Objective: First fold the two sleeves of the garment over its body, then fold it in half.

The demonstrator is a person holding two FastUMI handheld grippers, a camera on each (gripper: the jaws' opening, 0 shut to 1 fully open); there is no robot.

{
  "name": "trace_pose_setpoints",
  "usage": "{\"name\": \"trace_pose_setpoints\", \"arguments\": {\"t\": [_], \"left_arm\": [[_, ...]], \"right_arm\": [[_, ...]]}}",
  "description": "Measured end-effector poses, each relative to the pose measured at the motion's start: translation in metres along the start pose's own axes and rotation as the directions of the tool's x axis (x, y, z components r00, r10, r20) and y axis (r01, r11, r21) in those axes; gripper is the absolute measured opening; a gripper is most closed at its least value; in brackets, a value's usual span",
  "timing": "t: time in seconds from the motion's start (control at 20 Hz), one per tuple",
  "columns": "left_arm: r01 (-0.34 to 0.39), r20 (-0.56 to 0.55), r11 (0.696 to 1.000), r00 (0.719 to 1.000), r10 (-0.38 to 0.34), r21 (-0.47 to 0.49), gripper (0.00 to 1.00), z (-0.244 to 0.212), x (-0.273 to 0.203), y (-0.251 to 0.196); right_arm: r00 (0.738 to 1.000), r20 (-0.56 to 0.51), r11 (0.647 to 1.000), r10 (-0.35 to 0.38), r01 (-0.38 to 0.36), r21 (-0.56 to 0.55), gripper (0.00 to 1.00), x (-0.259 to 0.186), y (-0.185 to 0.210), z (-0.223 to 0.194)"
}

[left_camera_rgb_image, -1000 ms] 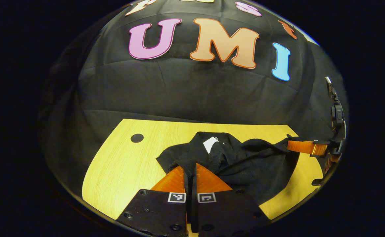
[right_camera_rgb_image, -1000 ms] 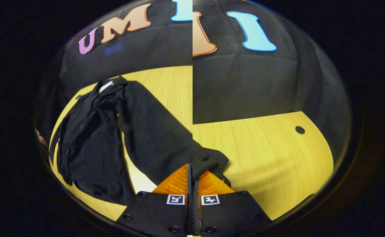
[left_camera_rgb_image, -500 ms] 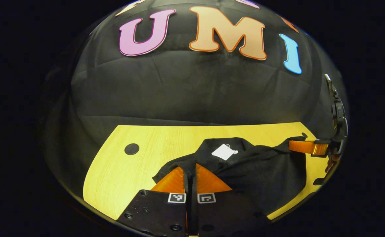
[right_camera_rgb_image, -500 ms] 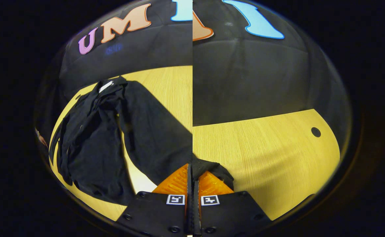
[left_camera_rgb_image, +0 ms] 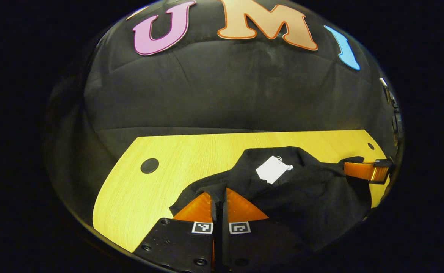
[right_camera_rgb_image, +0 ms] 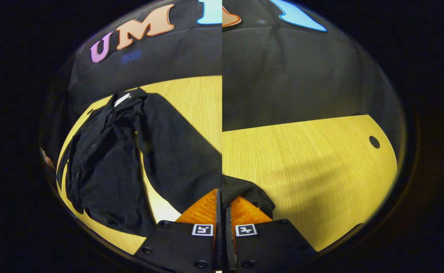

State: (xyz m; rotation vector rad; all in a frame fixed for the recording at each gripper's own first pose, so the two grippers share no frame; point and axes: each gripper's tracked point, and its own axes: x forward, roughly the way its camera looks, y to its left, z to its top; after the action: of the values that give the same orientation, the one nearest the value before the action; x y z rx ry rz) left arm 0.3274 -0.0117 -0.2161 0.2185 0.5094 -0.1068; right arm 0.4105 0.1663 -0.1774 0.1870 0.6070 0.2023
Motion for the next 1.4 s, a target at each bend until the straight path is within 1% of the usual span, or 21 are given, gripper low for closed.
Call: {"name": "trace_pose_setpoints", "arguments": {"t": [0.05, 0.1, 0.15, 0.3, 0.4, 0.45, 0.5, 0.55, 0.65, 0.75, 0.85, 1.0, 1.1, 1.15, 1.25, 1.3, 1.4], "left_arm": [[-0.008, 0.009, 1.0, 1.0, 0.008, -0.004, 0.03, 0.002, -0.001, 0.002], [-0.013, 0.016, 1.0, 1.0, 0.013, -0.006, 0.05, 0.003, -0.002, 0.003], [-0.02, 0.022, 1.0, 1.0, 0.02, -0.009, 0.1, 0.005, -0.003, 0.003], [-0.024, 0.022, 0.998, 0.999, 0.025, -0.05, 0.16, 0.004, -0.01, 0.002], [-0.021, 0.056, 0.993, 0.998, 0.028, -0.112, 0.49, 0.011, -0.018, 0.0], [-0.026, 0.084, 0.989, 0.996, 0.038, -0.148, 0.66, 0.017, -0.023, 0.002], [-0.029, 0.109, 0.984, 0.993, 0.049, -0.175, 0.83, 0.022, -0.027, 0.003], [-0.029, 0.131, 0.981, 0.99, 0.055, -0.19, 0.99, 0.028, -0.034, 0.004], [-0.05, 0.162, 0.98, 0.983, 0.081, -0.19, 0.96, 0.039, -0.054, 0.013], [-0.059, 0.201, 0.98, 0.975, 0.097, -0.189, 0.94, 0.054, -0.072, 0.018], [-0.034, 0.247, 0.976, 0.965, 0.088, -0.216, 0.95, 0.068, -0.097, 0.018], [-0.014, 0.296, 0.966, 0.951, 0.092, -0.257, 0.95, 0.082, -0.14, 0.021], [-0.022, 0.326, 0.966, 0.939, 0.107, -0.256, 0.95, 0.084, -0.175, 0.024], [-0.027, 0.351, 0.969, 0.929, 0.116, -0.247, 0.95, 0.087, -0.194, 0.027], [-0.035, 0.437, 0.976, 0.89, 0.128, -0.213, 0.93, 0.097, -0.23, 0.031], [-0.033, 0.462, 0.982, 0.879, 0.118, -0.187, 0.93, 0.099, -0.253, 0.028], [-0.021, 0.484, 0.987, 0.87, 0.098, -0.162, 0.93, 0.092, -0.282, 0.025]], "right_arm": [[1.0, 0.001, 1.0, 0.005, -0.005, 0.006, 0.13, -0.001, -0.001, 0.001], [0.999, 0.004, 0.999, 0.033, -0.033, 0.008, 0.13, -0.003, 0.001, 0.002], [0.999, 0.006, 0.999, 0.039, -0.039, 0.003, 0.02, -0.002, 0.0, 0.003], [0.998, 0.028, 0.998, 0.051, -0.051, -0.03, 0.02, -0.011, 0.003, 0.008], [0.998, 0.04, 0.998, 0.049, -0.047, -0.044, 0.02, -0.017, 0.006, 0.01], [0.998, 0.05, 0.998, 0.032, -0.029, -0.058, 0.02, -0.019, 0.004, 0.012], [0.998, 0.066, 0.997, 0.024, -0.019, -0.077, 0.53, -0.025, 0.005, 0.017], [0.996, 0.084, 0.995, 0.02, -0.011, -0.096, 0.53, -0.032, 0.007, 0.021], [0.992, 0.121, 0.992, 0.026, -0.01, -0.125, 0.53, -0.046, 0.013, 0.03], [0.988, 0.152, 0.99, 0.034, -0.013, -0.139, 0.53, -0.064, 0.019, 0.039], [0.982, 0.185, 0.989, 0.047, -0.02, -0.146, 0.53, -0.086, 0.027, 0.045], [0.963, 0.265, 0.987, 0.05, -0.008, -0.159, 0.53, -0.132, 0.035, 0.053], [0.947, 0.318, 0.986, 0.055, -0.001, -0.165, 0.53, -0.165, 0.04, 0.05], [0.934, 0.352, 0.986, 0.055, 0.004, -0.166, 0.53, -0.183, 0.043, 0.049], [0.913, 0.406, 0.987, 0.049, 0.019, -0.16, 0.53, -0.218, 0.047, 0.039], [0.901, 0.431, 0.988, 0.041, 0.029, -0.155, 0.53, -0.235, 0.049, 0.033], [0.879, 0.475, 0.987, 0.035, 0.045, -0.156, 0.52, -0.269, 0.055, 0.017]]}}
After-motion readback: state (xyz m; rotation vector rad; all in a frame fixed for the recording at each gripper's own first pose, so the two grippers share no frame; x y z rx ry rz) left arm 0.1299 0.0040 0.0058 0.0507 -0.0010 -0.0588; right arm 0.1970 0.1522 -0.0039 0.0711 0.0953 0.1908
